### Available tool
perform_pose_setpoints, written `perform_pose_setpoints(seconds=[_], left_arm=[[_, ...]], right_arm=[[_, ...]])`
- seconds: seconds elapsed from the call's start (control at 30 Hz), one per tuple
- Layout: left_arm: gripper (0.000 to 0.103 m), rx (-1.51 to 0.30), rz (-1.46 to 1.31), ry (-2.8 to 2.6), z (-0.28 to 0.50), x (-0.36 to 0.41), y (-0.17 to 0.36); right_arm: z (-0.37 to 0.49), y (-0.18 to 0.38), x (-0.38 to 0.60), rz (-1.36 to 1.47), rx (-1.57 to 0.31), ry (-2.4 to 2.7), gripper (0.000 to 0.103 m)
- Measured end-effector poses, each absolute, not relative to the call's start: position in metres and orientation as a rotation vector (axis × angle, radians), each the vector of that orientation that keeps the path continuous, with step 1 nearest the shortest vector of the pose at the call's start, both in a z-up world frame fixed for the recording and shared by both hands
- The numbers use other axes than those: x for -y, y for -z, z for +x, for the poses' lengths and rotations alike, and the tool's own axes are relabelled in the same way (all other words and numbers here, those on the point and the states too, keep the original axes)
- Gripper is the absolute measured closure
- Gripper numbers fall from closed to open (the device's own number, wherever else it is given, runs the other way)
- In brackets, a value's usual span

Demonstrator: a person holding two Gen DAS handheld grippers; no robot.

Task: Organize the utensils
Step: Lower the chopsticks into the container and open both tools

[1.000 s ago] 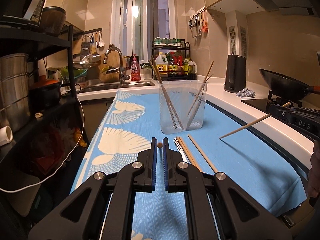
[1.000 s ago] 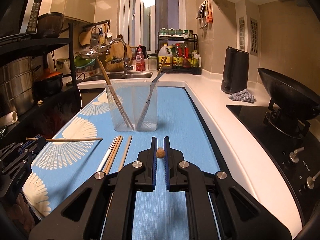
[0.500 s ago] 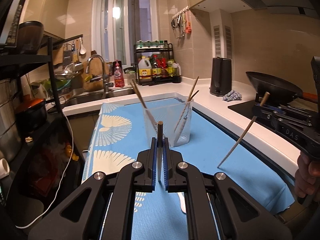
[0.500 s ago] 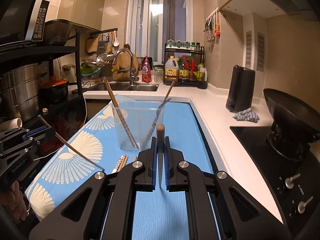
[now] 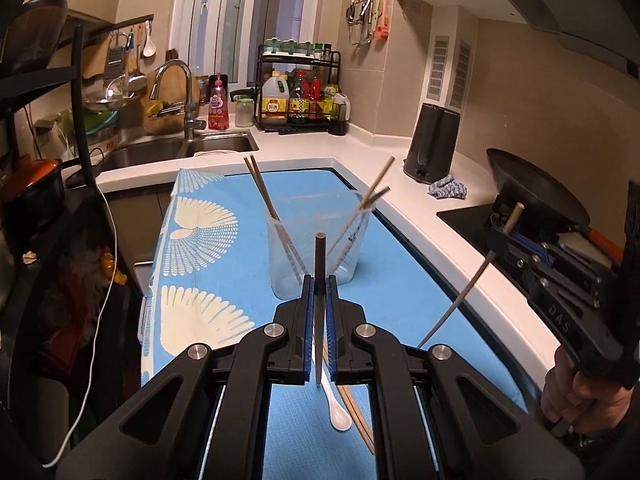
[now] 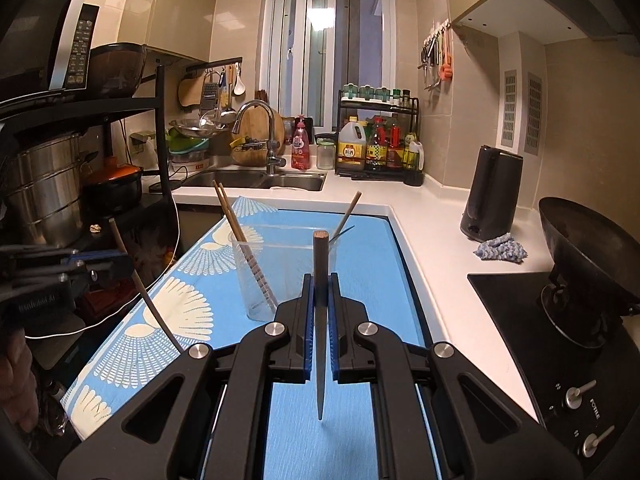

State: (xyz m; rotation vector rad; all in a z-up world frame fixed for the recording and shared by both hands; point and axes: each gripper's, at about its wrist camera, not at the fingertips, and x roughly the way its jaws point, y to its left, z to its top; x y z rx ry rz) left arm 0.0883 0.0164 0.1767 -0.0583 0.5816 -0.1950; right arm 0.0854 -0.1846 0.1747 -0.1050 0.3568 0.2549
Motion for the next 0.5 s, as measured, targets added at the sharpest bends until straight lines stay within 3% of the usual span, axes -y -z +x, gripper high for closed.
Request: perform_pose_setpoints(seconds=[0.5], left_arm=[[0.097,-0.458,-0.178,0.220,0.157,-0.047,-0.274]], right_arm=[[0.156,-0.277,0.161,-0.036,-0.225,-0.317,0.096]])
